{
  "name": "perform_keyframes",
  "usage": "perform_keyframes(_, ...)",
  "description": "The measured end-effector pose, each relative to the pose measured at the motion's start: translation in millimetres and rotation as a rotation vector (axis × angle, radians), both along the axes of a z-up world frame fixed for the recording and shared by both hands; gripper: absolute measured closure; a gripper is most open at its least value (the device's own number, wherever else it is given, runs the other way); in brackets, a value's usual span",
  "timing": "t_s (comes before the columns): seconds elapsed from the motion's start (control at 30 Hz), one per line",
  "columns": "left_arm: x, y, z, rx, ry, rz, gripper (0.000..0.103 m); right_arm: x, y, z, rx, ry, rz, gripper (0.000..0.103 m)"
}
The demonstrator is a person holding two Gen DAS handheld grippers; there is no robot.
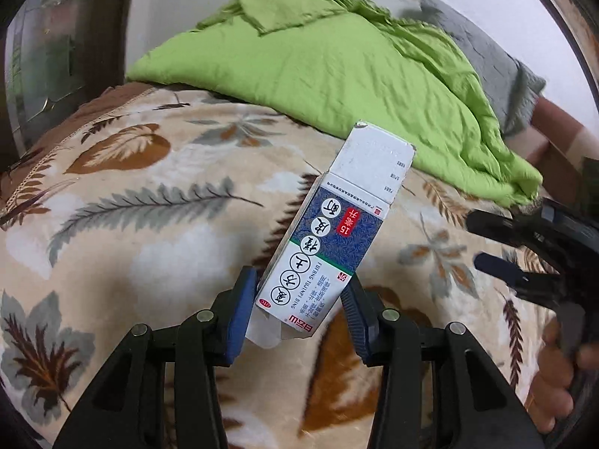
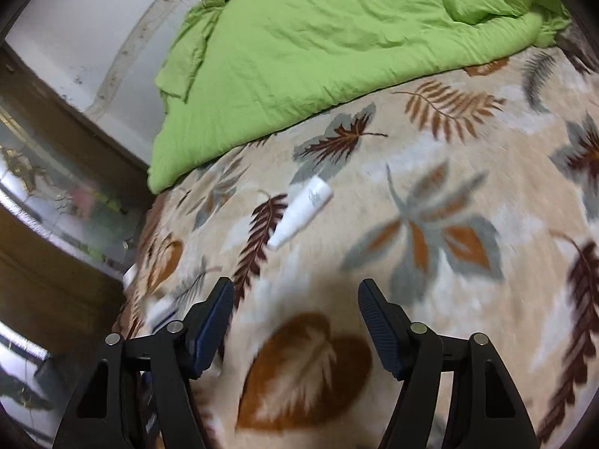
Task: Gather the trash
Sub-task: 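Grasp the white bottle with the right tool while the left tool holds the medicine box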
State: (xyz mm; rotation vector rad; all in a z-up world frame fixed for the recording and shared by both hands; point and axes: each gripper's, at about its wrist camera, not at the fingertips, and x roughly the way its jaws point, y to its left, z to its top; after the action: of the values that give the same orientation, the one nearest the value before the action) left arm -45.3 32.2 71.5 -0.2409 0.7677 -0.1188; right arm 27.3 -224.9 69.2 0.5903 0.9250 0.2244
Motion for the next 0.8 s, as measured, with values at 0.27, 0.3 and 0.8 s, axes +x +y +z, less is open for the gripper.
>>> perform_keyframes(0.27,7.1,9.4,-0.6,0.034,-0.040,0.033,0.059,86.9,35.9,-38.3,-0.046,0.119,-0.036,0.043)
perform_keyframes(0.3,7.9,10.4,-1.0,0.031,-0.039,0.033,0.059,94.5,39.0,-40.9,-0.061,0.123,-0.049,0.043)
perform_keyframes(0.8,10.6,14.9,-5.9,0.013,-0.017,0.042,0.059,107.0,50.0,-52.4,-0.208,0.088,-0.005,0.064)
